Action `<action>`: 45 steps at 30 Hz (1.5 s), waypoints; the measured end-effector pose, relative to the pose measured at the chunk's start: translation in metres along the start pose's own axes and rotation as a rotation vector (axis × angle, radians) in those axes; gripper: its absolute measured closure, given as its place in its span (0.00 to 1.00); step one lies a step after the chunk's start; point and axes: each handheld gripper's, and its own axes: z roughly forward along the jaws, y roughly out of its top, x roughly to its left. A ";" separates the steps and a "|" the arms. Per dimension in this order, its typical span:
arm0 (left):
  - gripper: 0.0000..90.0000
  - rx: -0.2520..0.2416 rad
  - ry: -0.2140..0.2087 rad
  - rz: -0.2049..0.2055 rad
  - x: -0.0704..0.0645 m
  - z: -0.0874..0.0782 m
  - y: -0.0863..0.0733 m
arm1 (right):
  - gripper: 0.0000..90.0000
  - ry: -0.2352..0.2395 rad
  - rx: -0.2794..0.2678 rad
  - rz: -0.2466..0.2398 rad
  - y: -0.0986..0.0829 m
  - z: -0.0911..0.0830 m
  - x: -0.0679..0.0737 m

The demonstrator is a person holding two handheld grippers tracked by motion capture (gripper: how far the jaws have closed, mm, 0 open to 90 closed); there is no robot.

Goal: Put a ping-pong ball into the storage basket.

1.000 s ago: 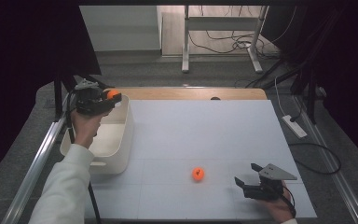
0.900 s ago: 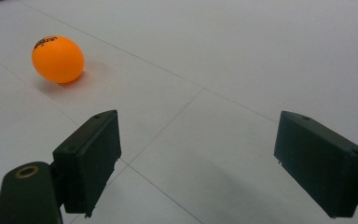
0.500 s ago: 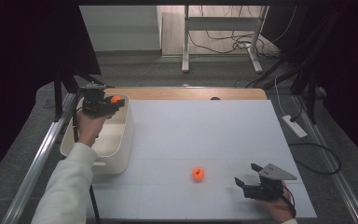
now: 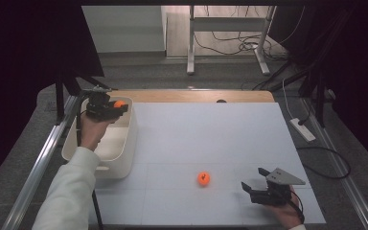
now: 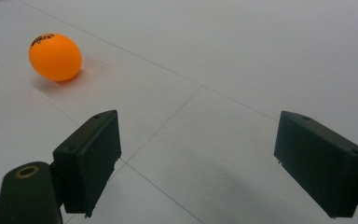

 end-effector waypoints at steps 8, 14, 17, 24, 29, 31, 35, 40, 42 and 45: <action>0.37 -0.048 0.088 0.058 -0.010 -0.007 0.002 | 0.16 0.002 -0.004 0.000 0.000 0.000 0.000; 0.26 -0.152 -0.064 0.009 -0.012 -0.024 0.000 | 0.16 0.006 -0.005 -0.005 0.001 0.001 0.000; 0.23 -0.168 -0.101 0.018 -0.015 -0.030 -0.001 | 0.16 0.005 -0.007 0.003 0.000 0.000 0.000; 0.20 -0.210 -0.203 0.054 -0.031 -0.042 -0.002 | 0.16 0.013 -0.014 -0.001 0.003 0.002 0.000; 0.20 -0.243 -0.288 0.028 -0.038 -0.051 -0.005 | 0.16 0.025 -0.017 0.006 0.003 0.003 0.000; 0.20 -0.252 -0.301 0.027 -0.041 -0.053 -0.009 | 0.16 0.029 -0.015 0.011 0.003 0.003 0.000; 0.20 -0.259 -0.305 0.035 -0.047 -0.053 -0.016 | 0.16 0.036 -0.019 0.020 0.002 0.003 0.001; 0.20 -0.264 -0.330 0.065 -0.053 -0.053 -0.018 | 0.16 0.030 -0.026 0.024 0.003 0.001 -0.001; 0.20 -0.259 -0.336 0.071 -0.055 -0.052 -0.018 | 0.16 0.032 -0.027 0.023 0.003 0.001 -0.001; 0.20 -0.246 -0.342 0.088 -0.061 -0.049 -0.020 | 0.16 0.032 -0.028 0.017 0.003 0.001 0.000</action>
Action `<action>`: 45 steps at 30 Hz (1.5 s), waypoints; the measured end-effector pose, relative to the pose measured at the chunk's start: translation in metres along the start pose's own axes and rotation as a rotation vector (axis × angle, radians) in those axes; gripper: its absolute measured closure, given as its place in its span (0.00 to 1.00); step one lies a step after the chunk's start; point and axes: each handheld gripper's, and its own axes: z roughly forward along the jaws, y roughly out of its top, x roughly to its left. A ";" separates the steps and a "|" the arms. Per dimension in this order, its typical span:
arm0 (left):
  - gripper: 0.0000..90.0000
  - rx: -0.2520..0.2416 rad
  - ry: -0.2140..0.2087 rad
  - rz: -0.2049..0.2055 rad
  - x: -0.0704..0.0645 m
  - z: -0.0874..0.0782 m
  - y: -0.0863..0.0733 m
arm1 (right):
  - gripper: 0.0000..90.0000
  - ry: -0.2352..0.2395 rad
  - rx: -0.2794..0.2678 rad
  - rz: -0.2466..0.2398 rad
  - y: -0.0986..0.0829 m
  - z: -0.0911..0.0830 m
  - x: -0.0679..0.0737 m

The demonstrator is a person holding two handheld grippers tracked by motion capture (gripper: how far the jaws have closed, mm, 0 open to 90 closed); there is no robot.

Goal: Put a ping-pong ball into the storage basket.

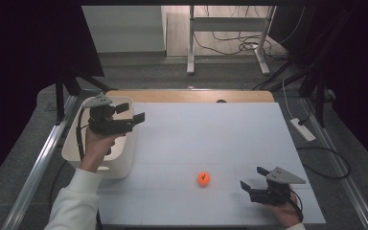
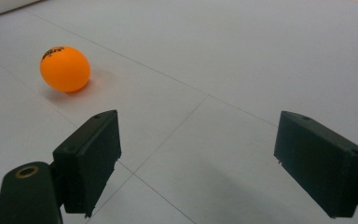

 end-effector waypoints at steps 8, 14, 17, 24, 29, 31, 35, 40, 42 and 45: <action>0.20 -0.002 -0.030 -0.007 -0.009 0.004 -0.003 | 0.16 0.004 -0.004 0.004 0.000 -0.001 -0.001; 0.20 -0.004 -0.053 -0.007 -0.014 0.005 -0.006 | 0.16 0.002 0.000 -0.001 0.001 0.001 0.000; 0.20 -0.011 -0.104 -0.030 -0.015 0.008 -0.007 | 0.16 0.007 0.001 0.004 -0.001 0.000 0.000; 0.20 -0.016 -0.112 -0.017 -0.023 0.012 -0.007 | 0.16 0.001 -0.004 0.008 -0.001 -0.003 -0.001; 0.21 -0.017 -0.137 -0.008 -0.030 0.016 -0.008 | 0.16 0.002 -0.005 0.003 0.000 -0.002 0.000; 0.20 -0.009 -0.142 -0.003 -0.033 0.018 -0.009 | 0.16 0.002 -0.003 0.006 0.000 -0.002 0.000; 0.20 -0.009 -0.153 0.008 -0.039 0.019 -0.011 | 0.16 -0.001 -0.002 0.004 0.000 -0.001 0.000; 0.20 -0.009 -0.166 0.018 -0.042 0.021 -0.013 | 0.16 -0.005 0.000 0.000 0.001 0.001 -0.001; 0.21 -0.007 -0.168 0.021 -0.042 0.022 -0.013 | 0.16 -0.006 -0.001 0.000 0.002 0.002 -0.001; 0.21 -0.003 -0.173 0.031 -0.043 0.025 -0.013 | 0.16 -0.010 0.004 0.003 0.001 0.003 -0.001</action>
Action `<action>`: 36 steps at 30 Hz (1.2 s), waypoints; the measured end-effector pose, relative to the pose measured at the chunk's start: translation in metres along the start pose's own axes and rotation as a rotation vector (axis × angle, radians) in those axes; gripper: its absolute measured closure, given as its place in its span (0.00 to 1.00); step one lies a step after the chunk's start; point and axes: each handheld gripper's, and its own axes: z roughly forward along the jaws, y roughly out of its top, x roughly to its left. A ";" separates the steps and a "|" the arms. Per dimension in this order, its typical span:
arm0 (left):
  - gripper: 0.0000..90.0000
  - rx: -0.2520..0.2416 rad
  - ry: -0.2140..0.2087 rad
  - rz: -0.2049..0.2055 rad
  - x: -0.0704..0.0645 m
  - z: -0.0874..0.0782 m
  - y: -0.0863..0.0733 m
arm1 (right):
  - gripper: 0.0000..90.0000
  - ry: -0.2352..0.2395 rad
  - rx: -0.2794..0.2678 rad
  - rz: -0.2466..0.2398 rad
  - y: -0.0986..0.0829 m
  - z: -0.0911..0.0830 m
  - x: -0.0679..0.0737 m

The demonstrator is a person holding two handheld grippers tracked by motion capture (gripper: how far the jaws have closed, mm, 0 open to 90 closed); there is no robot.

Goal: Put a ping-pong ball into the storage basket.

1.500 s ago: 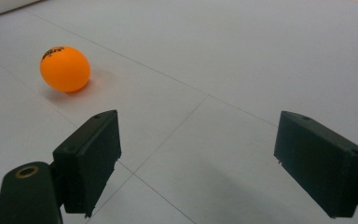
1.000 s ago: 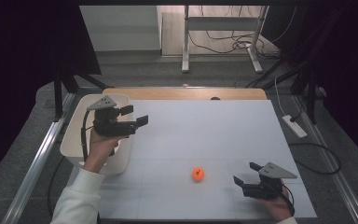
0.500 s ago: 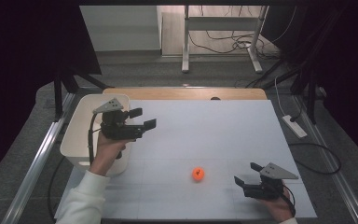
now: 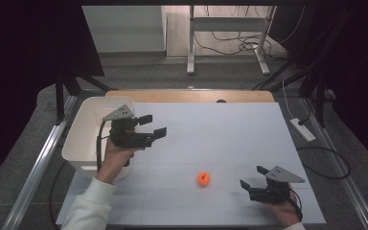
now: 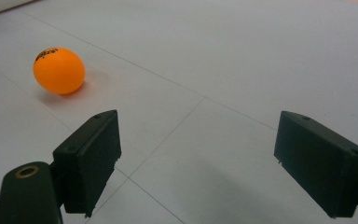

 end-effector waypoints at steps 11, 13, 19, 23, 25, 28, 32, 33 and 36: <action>0.21 0.035 -0.019 0.030 -0.008 0.011 -0.006 | 0.16 -0.009 0.006 0.013 0.003 0.007 0.001; 0.21 0.038 -0.029 0.032 -0.011 0.013 -0.007 | 0.16 -0.009 0.005 0.015 0.003 0.007 0.002; 0.21 0.043 -0.042 0.039 -0.016 0.018 -0.009 | 0.16 -0.002 -0.013 0.005 0.004 0.003 0.005; 0.20 0.049 -0.052 0.046 -0.020 0.020 -0.009 | 0.16 -0.008 -0.008 0.007 0.003 0.002 0.003; 0.21 0.051 -0.054 0.046 -0.021 0.022 -0.010 | 0.16 -0.010 -0.010 0.012 0.002 0.001 0.002; 0.20 0.058 -0.055 0.054 -0.025 0.026 -0.010 | 0.16 -0.014 -0.010 0.014 0.001 -0.001 0.002; 0.20 0.073 -0.069 0.067 -0.032 0.032 -0.012 | 0.16 -0.017 -0.010 0.009 0.001 -0.003 0.003; 0.20 0.082 -0.072 0.073 -0.034 0.034 -0.013 | 0.16 -0.017 -0.010 0.007 0.001 -0.003 0.003; 0.20 0.099 -0.073 0.087 -0.038 0.039 -0.013 | 0.16 -0.019 -0.009 0.002 0.001 -0.004 0.003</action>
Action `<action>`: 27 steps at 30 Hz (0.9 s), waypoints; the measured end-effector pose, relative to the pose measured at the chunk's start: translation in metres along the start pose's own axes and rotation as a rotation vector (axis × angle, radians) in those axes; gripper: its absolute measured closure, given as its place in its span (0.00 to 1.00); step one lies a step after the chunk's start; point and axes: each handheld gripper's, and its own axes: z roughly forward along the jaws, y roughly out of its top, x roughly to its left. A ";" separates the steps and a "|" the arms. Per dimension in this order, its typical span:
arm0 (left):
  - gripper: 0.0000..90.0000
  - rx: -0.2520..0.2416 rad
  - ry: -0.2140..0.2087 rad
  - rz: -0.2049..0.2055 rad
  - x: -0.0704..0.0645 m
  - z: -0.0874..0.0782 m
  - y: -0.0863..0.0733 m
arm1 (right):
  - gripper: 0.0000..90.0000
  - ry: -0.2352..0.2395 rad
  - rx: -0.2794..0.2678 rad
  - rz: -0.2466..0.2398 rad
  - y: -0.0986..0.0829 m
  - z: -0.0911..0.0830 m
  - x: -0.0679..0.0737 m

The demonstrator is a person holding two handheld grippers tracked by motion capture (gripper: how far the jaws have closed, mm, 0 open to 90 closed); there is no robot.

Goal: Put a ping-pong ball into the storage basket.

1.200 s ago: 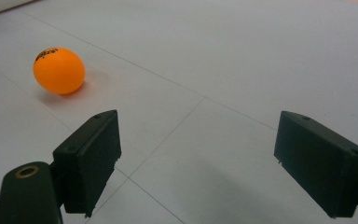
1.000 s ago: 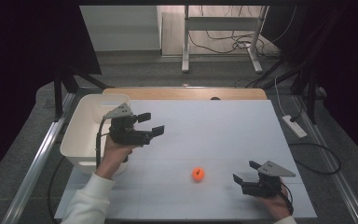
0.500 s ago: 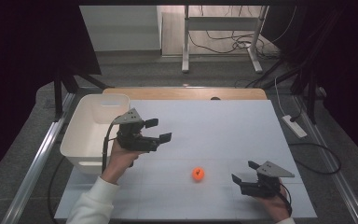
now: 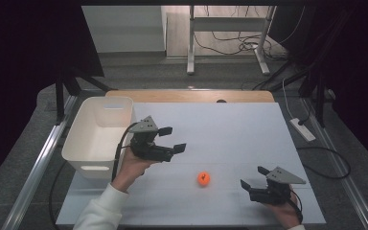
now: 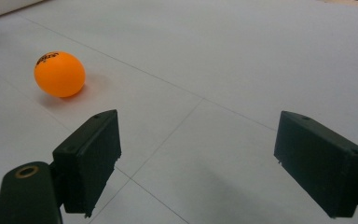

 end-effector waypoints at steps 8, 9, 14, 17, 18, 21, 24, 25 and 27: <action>0.20 0.032 -0.010 0.000 -0.003 0.013 -0.005 | 0.16 0.006 0.000 -0.020 0.002 0.000 0.004; 0.20 0.042 -0.015 -0.002 -0.004 0.016 -0.006 | 0.16 0.006 -0.001 -0.018 0.002 0.000 0.004; 0.20 0.082 -0.028 0.010 -0.010 0.027 -0.014 | 0.16 0.012 -0.007 -0.029 0.004 0.002 0.004; 0.20 0.088 -0.038 0.006 -0.011 0.032 -0.017 | 0.16 0.015 -0.002 -0.027 0.004 0.003 0.004; 0.20 0.090 -0.039 0.005 -0.011 0.033 -0.018 | 0.16 0.013 0.000 -0.025 0.004 0.003 0.004; 0.20 0.095 -0.041 0.003 -0.011 0.036 -0.020 | 0.16 0.014 0.001 -0.025 0.004 0.004 0.003; 0.20 0.109 -0.047 0.002 -0.012 0.040 -0.023 | 0.16 0.018 0.005 -0.027 0.004 0.006 0.003; 0.19 0.113 -0.052 0.005 -0.012 0.041 -0.023 | 0.16 0.018 0.006 -0.029 0.004 0.006 0.003; 0.19 0.118 -0.053 0.005 -0.013 0.042 -0.025 | 0.16 0.019 0.006 -0.030 0.004 0.007 0.003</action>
